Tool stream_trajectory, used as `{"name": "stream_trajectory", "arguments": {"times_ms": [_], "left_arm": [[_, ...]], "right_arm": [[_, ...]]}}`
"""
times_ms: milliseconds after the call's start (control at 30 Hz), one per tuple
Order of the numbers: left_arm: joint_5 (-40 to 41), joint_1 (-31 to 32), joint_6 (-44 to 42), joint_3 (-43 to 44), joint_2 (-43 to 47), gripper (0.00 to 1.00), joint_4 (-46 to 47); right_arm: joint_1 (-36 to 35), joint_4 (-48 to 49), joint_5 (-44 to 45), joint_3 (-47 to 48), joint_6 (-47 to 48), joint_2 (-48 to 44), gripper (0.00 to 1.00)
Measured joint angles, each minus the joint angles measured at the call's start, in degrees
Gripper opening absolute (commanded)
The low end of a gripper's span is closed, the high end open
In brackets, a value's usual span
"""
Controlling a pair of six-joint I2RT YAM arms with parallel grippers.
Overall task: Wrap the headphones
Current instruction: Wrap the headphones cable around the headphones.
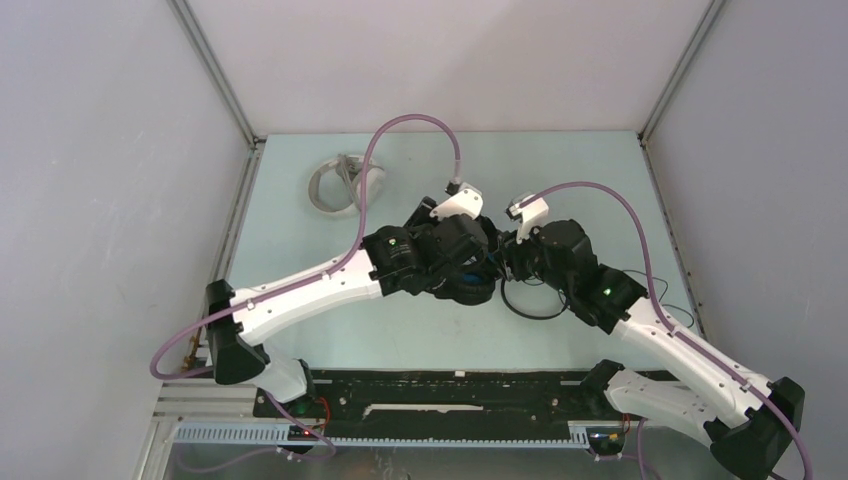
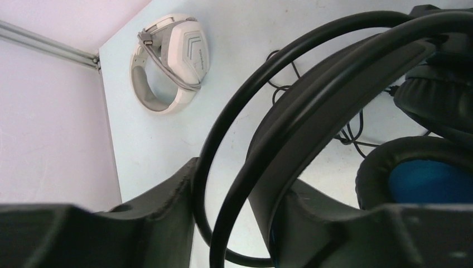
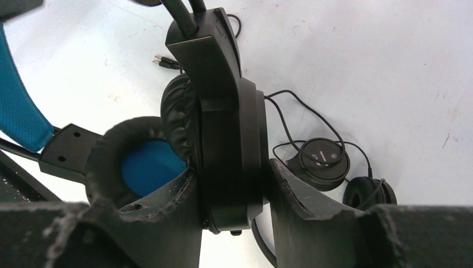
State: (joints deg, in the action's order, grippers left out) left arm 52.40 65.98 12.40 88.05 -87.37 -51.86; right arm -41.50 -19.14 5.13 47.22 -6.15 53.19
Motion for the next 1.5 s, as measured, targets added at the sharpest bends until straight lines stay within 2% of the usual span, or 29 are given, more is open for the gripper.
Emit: {"name": "stream_trajectory", "arguments": {"times_ms": [167, 333, 467, 567, 667, 900, 967, 1100, 1300, 1500], "left_arm": [[1.6, -0.8, 0.6, 0.0, -0.4, 0.2, -1.1], [1.6, -2.5, 0.5, 0.0, -0.9, 0.01, -2.3], [-0.3, -4.9, 0.6, 0.0, -1.1, 0.0, -2.8], [-2.6, -7.3, 0.6, -0.4, -0.5, 0.0, -2.7], [-6.2, -11.0, 0.6, -1.8, 2.0, 0.0, -2.4], [-11.8, -19.6, 0.5, 0.2, 12.5, 0.0, -3.2], [-12.2, -20.8, 0.3, 3.9, 13.7, 0.0, -4.4], [-13.8, -21.8, -0.4, 15.6, 14.1, 0.0, -6.7], [-16.8, -21.9, -0.6, 34.5, 14.8, 0.0, -9.6], [-18.6, -21.9, -1.0, 36.2, 19.1, 0.0, -11.3]], "right_arm": [[0.2, 0.0, -1.0, 0.0, -0.7, 0.2, 0.28], [0.2, 1.4, -1.5, 0.1, -1.0, 1.3, 0.52], [0.2, 3.8, -2.6, 0.3, -1.8, 1.3, 0.74], [0.2, 6.4, -3.7, 0.5, -2.5, 0.5, 0.83], [0.2, 9.0, -6.0, 0.6, -2.9, -1.5, 0.99], [0.3, 15.8, -11.6, 1.1, -3.8, -7.9, 1.0], [0.4, 17.2, -12.4, 1.3, -3.3, -9.0, 0.99], [0.4, 19.3, -14.7, 1.6, -1.6, -9.0, 0.93], [0.4, 23.7, -21.2, 1.6, 1.2, -5.8, 0.88], [-1.0, 30.9, -25.0, 1.6, 5.7, -2.5, 0.83]]}}
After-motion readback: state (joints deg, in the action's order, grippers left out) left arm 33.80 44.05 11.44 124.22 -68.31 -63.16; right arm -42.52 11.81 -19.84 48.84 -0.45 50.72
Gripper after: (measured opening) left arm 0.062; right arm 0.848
